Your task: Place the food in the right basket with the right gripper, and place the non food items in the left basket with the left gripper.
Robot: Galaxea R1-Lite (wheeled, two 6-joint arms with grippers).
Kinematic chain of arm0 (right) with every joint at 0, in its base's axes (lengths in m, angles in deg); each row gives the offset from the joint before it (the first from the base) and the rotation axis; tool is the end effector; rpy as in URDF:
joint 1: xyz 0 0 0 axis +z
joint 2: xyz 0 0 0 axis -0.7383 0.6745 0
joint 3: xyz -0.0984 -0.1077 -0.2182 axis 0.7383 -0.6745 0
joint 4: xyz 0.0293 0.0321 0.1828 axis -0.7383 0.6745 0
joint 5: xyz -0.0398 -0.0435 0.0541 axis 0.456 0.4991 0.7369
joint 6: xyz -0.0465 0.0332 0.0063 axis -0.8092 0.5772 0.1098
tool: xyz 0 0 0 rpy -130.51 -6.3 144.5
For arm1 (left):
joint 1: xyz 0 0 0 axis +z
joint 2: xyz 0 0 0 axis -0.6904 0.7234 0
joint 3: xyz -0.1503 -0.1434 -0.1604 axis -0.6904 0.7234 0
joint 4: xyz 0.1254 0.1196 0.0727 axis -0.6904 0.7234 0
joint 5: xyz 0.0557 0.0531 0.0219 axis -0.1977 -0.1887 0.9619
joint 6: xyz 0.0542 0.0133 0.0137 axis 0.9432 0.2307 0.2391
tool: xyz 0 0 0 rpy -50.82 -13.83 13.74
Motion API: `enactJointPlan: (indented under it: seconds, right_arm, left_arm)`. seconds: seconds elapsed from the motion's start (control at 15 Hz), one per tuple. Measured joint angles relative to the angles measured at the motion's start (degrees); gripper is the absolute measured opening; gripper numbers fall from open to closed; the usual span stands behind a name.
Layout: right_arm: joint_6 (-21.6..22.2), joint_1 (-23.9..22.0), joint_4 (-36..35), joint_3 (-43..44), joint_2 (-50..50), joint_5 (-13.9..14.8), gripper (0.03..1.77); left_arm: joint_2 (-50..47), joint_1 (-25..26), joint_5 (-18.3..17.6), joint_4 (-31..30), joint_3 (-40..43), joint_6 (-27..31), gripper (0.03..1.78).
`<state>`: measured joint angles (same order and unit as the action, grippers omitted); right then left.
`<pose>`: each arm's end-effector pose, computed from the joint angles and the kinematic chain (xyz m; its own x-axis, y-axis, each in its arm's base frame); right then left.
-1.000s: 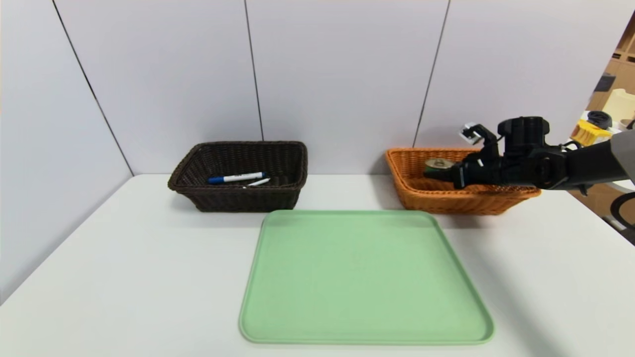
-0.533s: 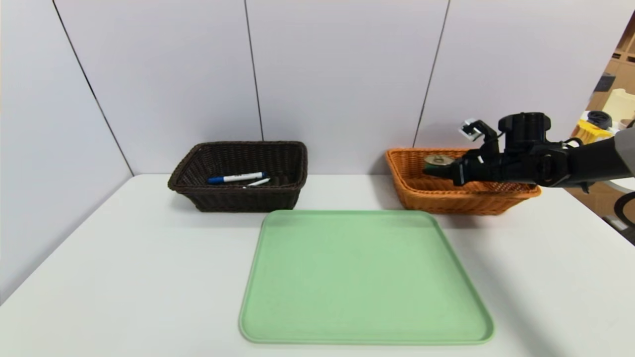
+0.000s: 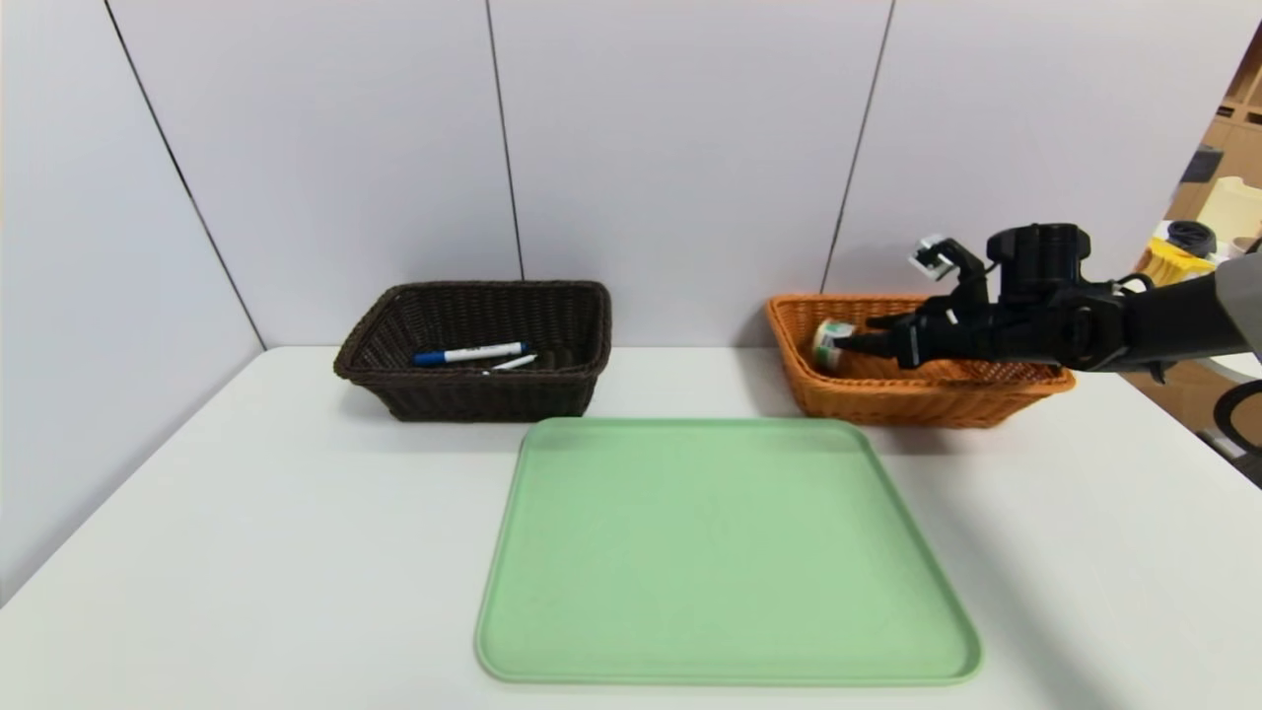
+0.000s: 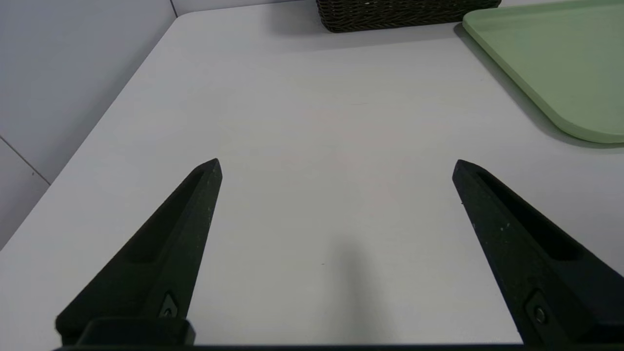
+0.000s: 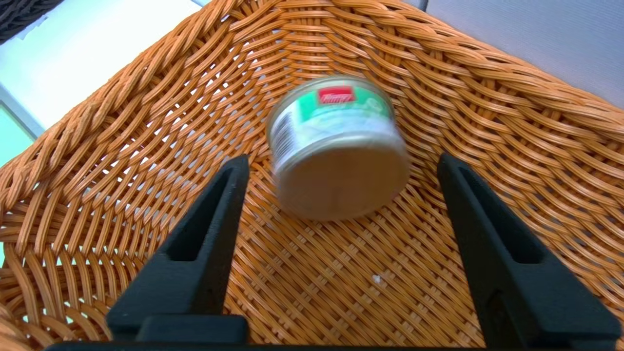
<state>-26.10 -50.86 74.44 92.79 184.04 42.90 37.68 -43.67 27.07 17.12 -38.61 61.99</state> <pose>0.4545 0.0093 0.1006 0.7305 0.5715 -0.3739 -0.6191 0.7852 -0.0092 0.0471 -0.0019 0.0747 0.9994 -0.0332 -0.0058 0.0335 0.9978 0.0580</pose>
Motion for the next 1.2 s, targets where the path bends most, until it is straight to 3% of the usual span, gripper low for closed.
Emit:
enactJointPlan:
  seconds: [0.33,0.53,0.87,1.2]
  right_arm:
    - [0.00,0.11,0.27,0.29,-0.65,0.05,1.52]
    - [0.07,0.48,4.00,-0.41,-4.78,0.02,1.58]
    - [0.30,0.69,11.92,-5.72,-18.70,0.11,1.64]
    - [0.66,-0.83,14.48,-20.57,-37.89,0.24,1.67]
  left_arm:
    - [0.00,0.00,0.00,0.00,0.00,0.00,1.69]
    - [0.00,-0.02,0.01,0.00,0.00,0.00,1.69]
    - [0.00,-0.02,0.00,0.00,0.00,0.00,1.69]
    - [0.00,-0.02,-0.02,0.02,0.00,0.00,1.69]
